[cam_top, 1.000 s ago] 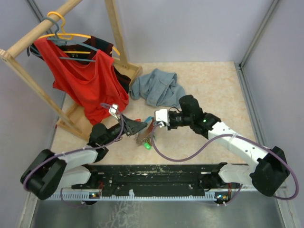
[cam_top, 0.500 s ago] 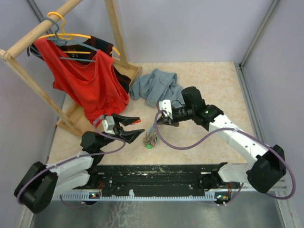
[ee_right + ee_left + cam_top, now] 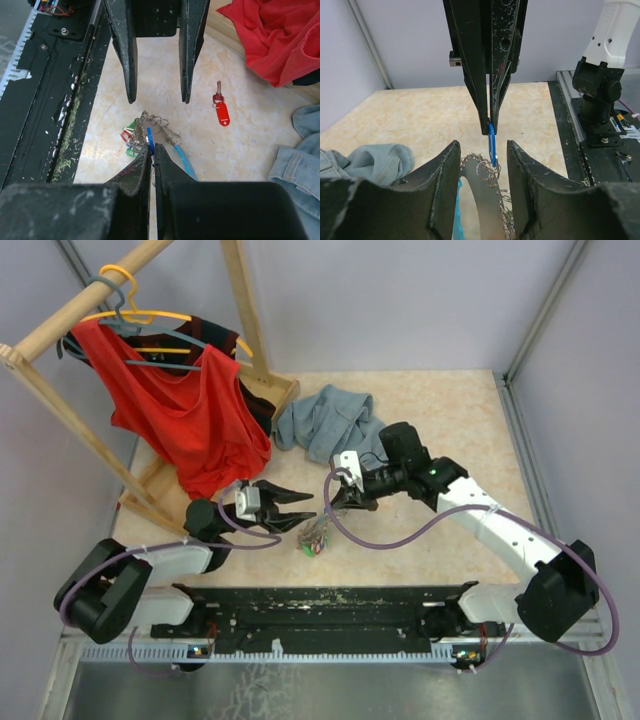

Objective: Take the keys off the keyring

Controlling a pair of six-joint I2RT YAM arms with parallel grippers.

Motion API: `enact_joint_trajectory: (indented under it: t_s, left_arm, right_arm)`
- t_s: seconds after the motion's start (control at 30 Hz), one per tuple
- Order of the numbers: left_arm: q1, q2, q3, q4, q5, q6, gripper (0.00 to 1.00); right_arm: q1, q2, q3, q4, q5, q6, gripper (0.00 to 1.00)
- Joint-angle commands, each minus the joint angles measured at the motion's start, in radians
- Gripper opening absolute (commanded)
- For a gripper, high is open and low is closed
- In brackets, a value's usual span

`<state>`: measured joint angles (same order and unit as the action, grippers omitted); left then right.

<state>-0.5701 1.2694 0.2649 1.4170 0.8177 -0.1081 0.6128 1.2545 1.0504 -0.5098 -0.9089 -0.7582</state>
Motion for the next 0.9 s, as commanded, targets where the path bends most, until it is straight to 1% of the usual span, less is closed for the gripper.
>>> enact_joint_trajectory:
  t_s: [0.0,0.13,0.2,0.27,0.37,0.5,0.6,0.63,0.7,0.87]
  left_arm:
    - [0.003,0.019,0.042,0.028,0.061,-0.044,0.48]
    - [-0.008,0.023,0.043,0.02,0.08,-0.084,0.48]
    - [-0.011,0.0,0.02,0.026,0.06,-0.095,0.51]
    - [-0.015,-0.022,0.02,-0.011,0.049,-0.105,0.52]
    - [-0.04,-0.05,0.043,-0.142,0.008,-0.066,0.52]
    - [-0.102,-0.1,0.094,-0.388,-0.093,0.093,0.52]
    - [-0.16,-0.132,0.148,-0.601,-0.198,0.227,0.52]
    - [-0.169,-0.138,0.156,-0.64,-0.218,0.253,0.52]
    - [-0.174,-0.139,0.152,-0.642,-0.239,0.271,0.5]
    - [-0.174,-0.106,0.163,-0.622,-0.24,0.285,0.44]
  right_arm:
    - [-0.009,-0.003,0.078,0.017,-0.062,-0.013,0.0]
    - [-0.01,-0.007,0.083,0.009,-0.071,-0.013,0.0]
    - [-0.012,-0.009,0.087,0.002,-0.077,-0.016,0.0]
    - [-0.014,-0.009,0.092,-0.007,-0.083,-0.019,0.0]
    - [-0.015,-0.01,0.099,-0.017,-0.092,-0.02,0.0]
    - [-0.02,-0.013,0.102,-0.019,-0.096,-0.018,0.0]
    - [-0.024,-0.015,0.103,-0.021,-0.1,-0.017,0.0]
    - [-0.024,-0.015,0.102,-0.021,-0.101,-0.016,0.0]
    - [-0.024,-0.014,0.102,-0.021,-0.104,-0.016,0.0]
    - [-0.025,-0.013,0.1,-0.021,-0.105,-0.016,0.0]
